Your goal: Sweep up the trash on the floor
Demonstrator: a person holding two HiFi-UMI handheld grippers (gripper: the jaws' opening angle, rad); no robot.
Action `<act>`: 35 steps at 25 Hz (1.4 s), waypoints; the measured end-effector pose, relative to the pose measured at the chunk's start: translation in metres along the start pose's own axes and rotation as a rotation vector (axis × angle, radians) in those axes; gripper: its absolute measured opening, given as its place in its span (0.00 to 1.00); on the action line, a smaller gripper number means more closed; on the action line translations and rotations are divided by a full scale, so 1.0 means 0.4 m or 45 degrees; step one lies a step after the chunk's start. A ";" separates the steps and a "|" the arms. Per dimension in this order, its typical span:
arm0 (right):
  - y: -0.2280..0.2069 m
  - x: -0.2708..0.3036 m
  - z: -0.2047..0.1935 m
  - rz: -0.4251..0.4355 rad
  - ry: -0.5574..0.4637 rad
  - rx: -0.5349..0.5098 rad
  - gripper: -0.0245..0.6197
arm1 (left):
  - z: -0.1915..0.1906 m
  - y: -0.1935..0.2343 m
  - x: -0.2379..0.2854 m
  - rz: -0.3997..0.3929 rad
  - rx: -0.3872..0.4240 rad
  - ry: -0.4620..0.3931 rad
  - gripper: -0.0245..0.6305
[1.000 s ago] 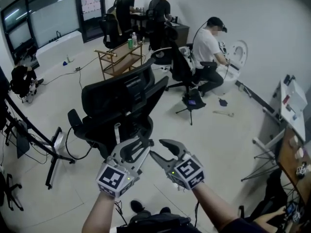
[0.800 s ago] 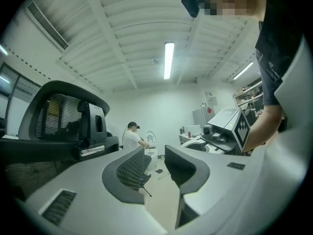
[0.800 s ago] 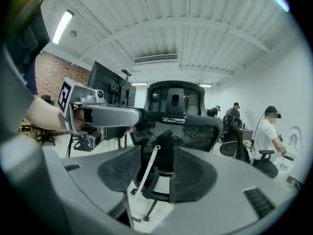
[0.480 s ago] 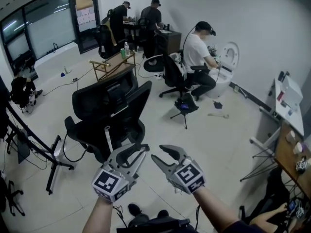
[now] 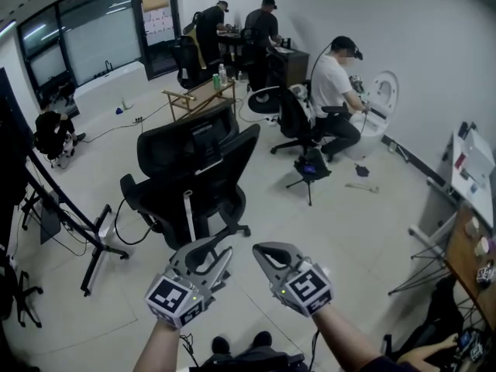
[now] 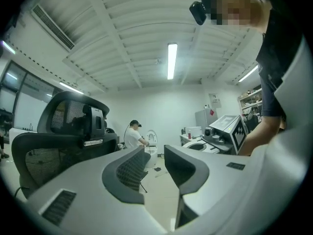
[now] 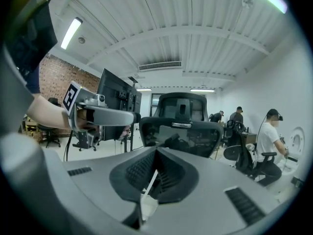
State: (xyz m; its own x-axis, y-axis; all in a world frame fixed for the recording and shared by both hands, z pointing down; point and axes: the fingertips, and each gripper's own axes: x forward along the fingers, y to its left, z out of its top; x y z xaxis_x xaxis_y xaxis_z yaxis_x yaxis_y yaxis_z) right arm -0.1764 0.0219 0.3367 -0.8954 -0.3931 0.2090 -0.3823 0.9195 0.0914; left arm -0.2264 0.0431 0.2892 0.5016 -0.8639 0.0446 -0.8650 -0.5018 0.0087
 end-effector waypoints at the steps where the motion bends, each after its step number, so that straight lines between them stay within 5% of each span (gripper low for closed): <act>1: 0.010 -0.002 0.003 0.002 0.005 -0.002 0.05 | 0.002 -0.004 -0.010 -0.004 0.002 -0.003 0.22; 7: 0.080 -0.018 0.033 -0.036 0.014 -0.024 0.05 | 0.027 -0.021 -0.090 -0.051 0.016 -0.041 0.22; 15: 0.225 -0.041 0.037 -0.103 0.034 -0.034 0.05 | 0.008 -0.058 -0.241 -0.138 0.032 -0.052 0.04; 20: 0.313 -0.061 0.033 -0.104 0.057 -0.047 0.05 | -0.010 -0.075 -0.308 -0.169 0.008 -0.044 0.04; 35: 0.300 -0.296 0.003 -0.311 0.067 0.023 0.05 | 0.011 -0.270 -0.226 -0.355 0.005 -0.069 0.04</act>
State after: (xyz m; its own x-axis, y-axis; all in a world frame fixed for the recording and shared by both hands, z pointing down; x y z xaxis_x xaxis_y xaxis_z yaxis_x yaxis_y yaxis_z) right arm -0.1166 0.1787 0.3217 -0.7630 -0.6028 0.2334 -0.5904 0.7969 0.1280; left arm -0.1783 0.1752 0.2799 0.7203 -0.6935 -0.0127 -0.6935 -0.7204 0.0096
